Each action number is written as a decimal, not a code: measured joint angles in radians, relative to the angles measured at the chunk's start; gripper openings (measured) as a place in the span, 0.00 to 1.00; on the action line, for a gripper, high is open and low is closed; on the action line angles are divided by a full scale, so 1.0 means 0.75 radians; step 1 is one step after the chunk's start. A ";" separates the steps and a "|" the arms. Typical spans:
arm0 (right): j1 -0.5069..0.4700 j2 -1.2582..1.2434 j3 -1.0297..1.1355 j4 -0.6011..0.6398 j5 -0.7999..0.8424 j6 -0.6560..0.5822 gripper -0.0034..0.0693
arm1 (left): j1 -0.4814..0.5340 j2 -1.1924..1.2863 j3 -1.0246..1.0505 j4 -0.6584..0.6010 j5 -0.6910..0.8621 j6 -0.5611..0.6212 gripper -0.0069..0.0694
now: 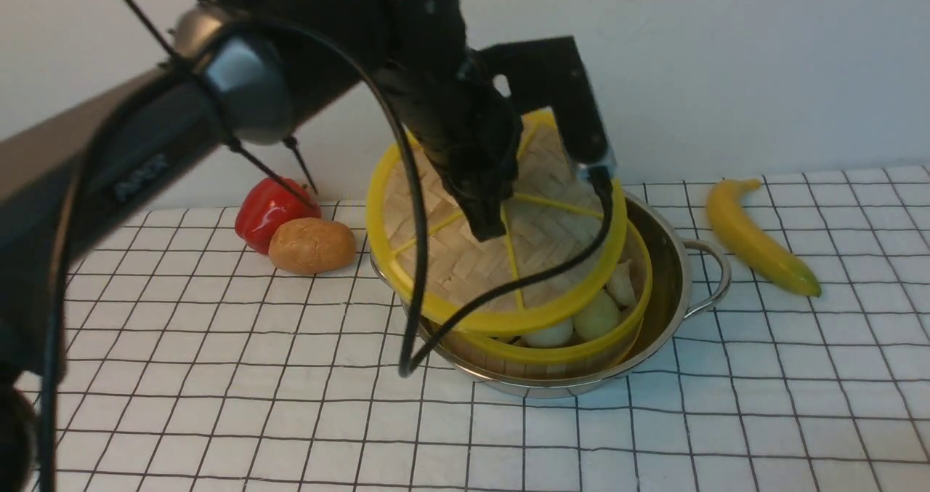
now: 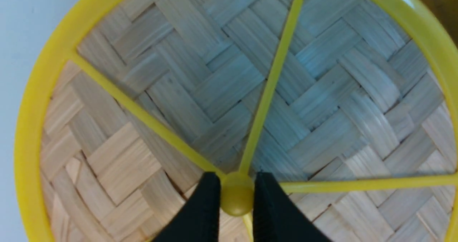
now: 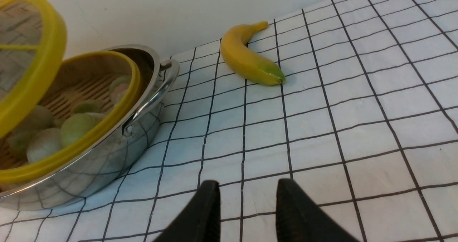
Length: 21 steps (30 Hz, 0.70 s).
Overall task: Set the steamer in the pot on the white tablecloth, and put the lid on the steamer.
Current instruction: 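Place the yellow bamboo steamer lid onto the steamer in the pot with the left gripper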
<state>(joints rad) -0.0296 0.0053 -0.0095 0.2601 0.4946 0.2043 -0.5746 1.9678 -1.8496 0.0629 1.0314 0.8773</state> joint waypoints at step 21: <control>0.000 0.000 0.000 0.000 0.000 0.000 0.38 | -0.028 0.083 -0.003 -0.026 -0.094 0.071 0.23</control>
<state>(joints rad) -0.0296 0.0053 -0.0095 0.2601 0.4946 0.2045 -0.5957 2.0301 -1.8517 0.0438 0.9610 0.9307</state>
